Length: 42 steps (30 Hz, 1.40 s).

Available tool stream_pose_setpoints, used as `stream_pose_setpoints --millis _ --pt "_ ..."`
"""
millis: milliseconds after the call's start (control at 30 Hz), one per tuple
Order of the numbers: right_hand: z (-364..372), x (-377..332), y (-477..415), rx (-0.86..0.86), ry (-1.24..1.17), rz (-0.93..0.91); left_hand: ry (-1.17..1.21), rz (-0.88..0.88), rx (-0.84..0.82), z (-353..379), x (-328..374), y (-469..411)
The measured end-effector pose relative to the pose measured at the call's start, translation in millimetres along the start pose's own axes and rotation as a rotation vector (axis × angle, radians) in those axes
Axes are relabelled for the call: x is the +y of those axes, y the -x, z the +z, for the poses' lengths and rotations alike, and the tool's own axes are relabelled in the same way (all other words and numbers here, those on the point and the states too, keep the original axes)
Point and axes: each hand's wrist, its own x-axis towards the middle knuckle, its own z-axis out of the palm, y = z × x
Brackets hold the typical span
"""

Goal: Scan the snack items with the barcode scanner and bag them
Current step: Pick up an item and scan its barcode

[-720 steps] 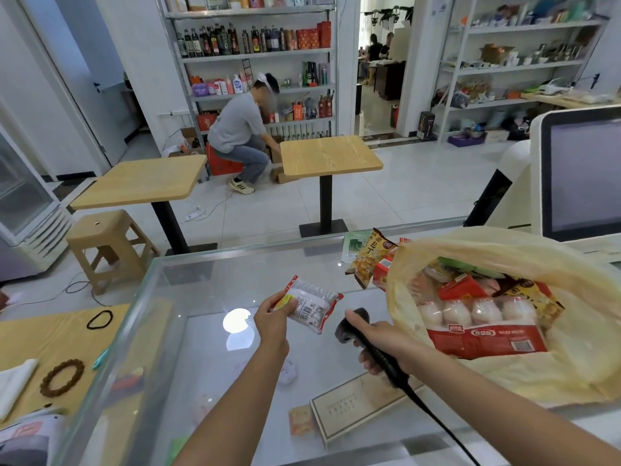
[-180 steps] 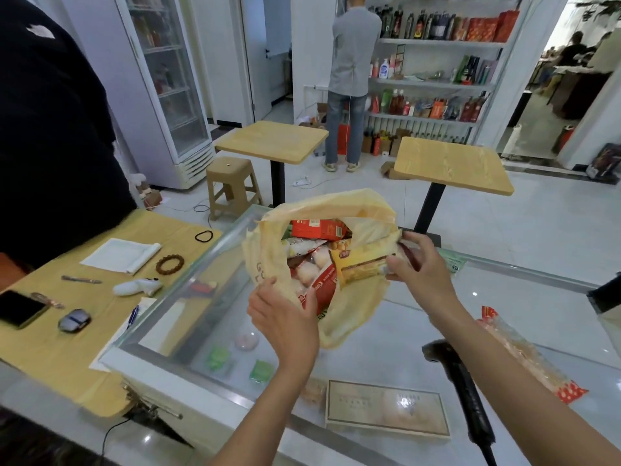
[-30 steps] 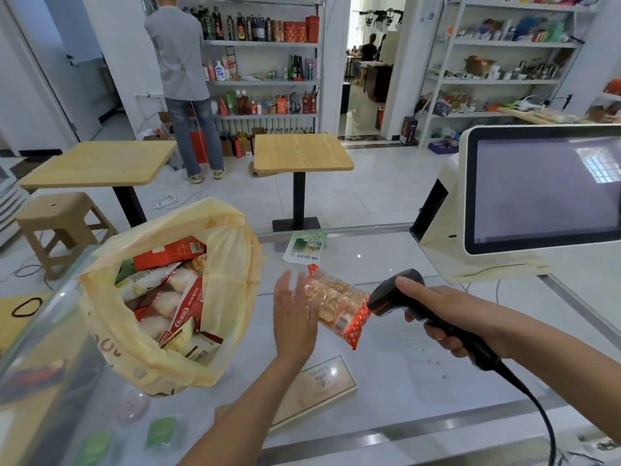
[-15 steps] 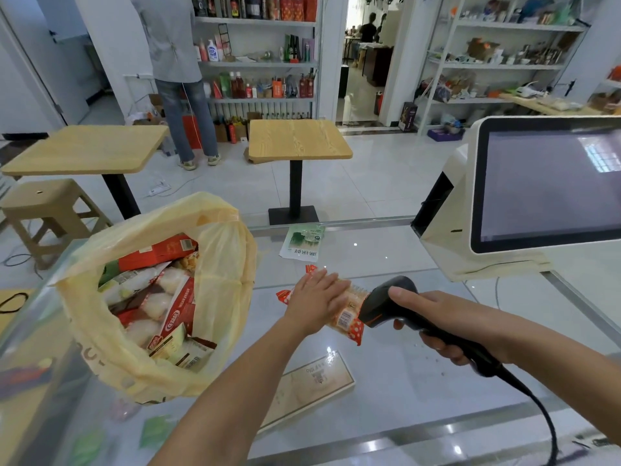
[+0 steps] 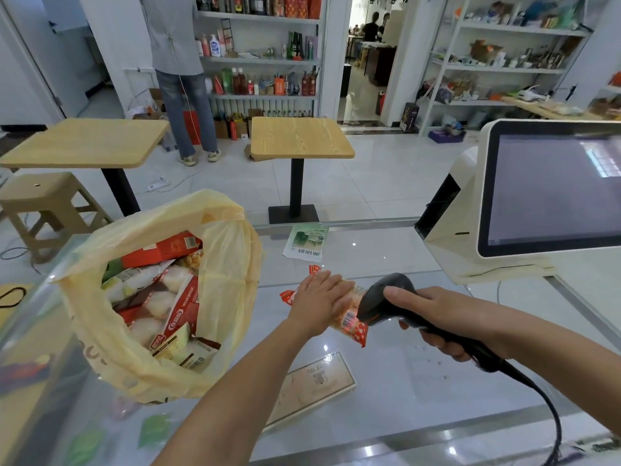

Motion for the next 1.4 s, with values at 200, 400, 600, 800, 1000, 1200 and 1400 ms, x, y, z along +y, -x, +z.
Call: stream_pose_setpoints --millis 200,400,600,800,1000,1200,1400 --pt "1 -1 2 0.003 -0.004 -0.014 0.007 0.003 0.014 -1 1 0" --pt "-4 6 3 -0.008 -0.036 -0.009 0.029 0.021 0.029 -5 2 2" --pt "-12 23 -3 -0.007 -0.259 -0.044 0.019 0.018 0.079 -9 1 5" --pt "-13 39 -17 -0.033 -0.475 -0.088 0.017 0.097 -0.054 -28 5 -9" --pt "-9 45 -33 -0.035 -0.489 -0.088 0.061 0.182 -0.121 -38 12 -19" --pt "-2 63 -56 0.072 -0.594 -0.032 0.589 -0.699 0.396 -19 28 32" --pt "10 71 -74 0.116 -0.620 0.008 1.103 -0.944 -0.036 -18 31 24"
